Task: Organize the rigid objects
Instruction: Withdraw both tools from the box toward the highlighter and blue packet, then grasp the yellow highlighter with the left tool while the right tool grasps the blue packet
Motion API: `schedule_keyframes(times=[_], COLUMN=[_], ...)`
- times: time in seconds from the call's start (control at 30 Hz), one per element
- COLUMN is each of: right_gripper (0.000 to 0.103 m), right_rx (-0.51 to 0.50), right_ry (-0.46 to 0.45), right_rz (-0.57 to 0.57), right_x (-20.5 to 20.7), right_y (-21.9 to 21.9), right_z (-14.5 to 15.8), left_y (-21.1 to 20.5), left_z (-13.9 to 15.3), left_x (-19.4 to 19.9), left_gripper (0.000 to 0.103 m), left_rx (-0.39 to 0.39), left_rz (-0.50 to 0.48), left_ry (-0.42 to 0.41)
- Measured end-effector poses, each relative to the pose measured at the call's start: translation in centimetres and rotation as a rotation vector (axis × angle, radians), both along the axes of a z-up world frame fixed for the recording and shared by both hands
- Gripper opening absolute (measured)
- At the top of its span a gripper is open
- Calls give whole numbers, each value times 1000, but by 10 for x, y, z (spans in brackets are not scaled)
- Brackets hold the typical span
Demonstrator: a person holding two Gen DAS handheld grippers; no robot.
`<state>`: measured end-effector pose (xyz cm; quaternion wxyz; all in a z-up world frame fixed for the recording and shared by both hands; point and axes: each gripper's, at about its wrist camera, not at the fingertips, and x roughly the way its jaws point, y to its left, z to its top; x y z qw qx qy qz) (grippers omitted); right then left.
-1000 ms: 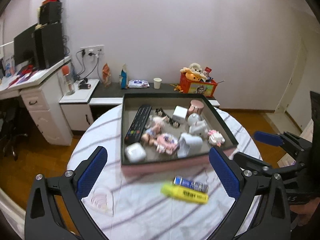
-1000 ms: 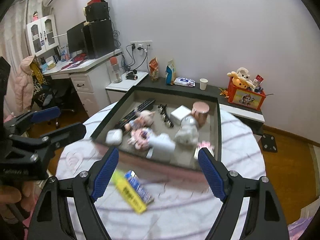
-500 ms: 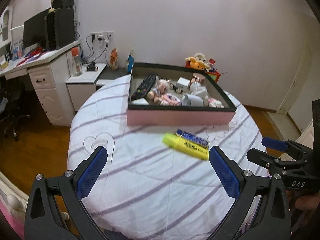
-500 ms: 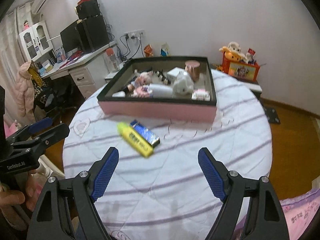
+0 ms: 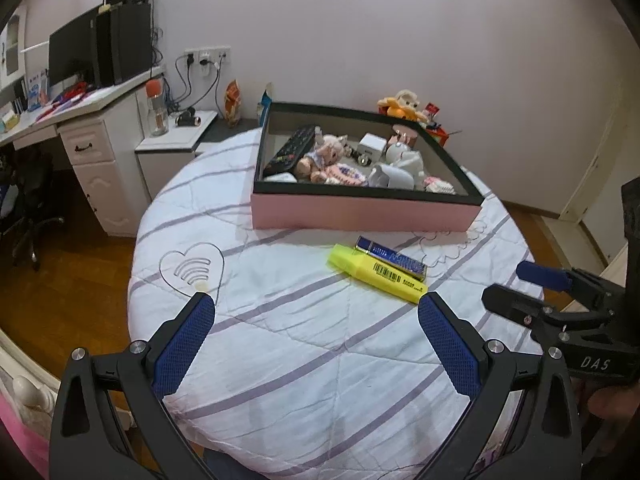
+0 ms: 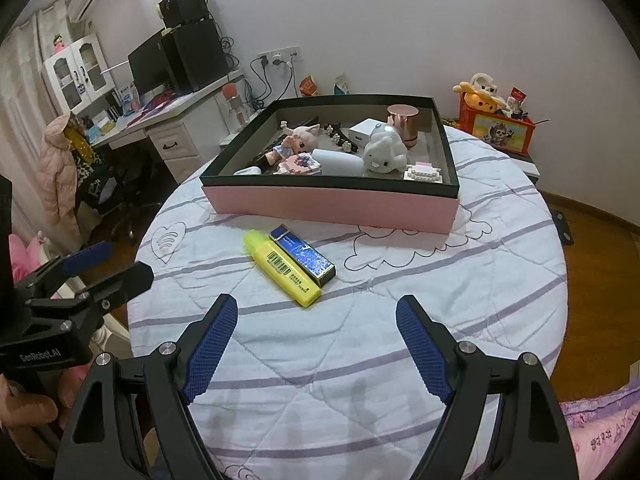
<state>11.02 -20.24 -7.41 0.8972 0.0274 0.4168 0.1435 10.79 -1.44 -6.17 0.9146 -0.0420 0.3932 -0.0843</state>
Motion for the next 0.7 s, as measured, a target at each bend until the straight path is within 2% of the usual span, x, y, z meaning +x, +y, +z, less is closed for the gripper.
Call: schedule_keyframes(times=[0.2, 0.37, 0.57, 0.7], right_gripper=[83, 73, 67, 67], right_rx=[-29, -69, -77, -82], right_ry=[18, 59, 83, 77], right_rz=[20, 68, 165, 200], right_x=[24, 50, 71, 77], right_y=[-4, -6, -10, -18], right_z=[-8, -20, -31, -33], left_y=[-20, -31, -36, -38], left_z=[-19, -40, -57, -66], left_x=[19, 41, 55, 65], left_gripper=[103, 103, 103, 103], left_rx=[7, -18, -27, -50], left_rz=[-3, 44, 80, 93], left_ry=[52, 114, 153, 187])
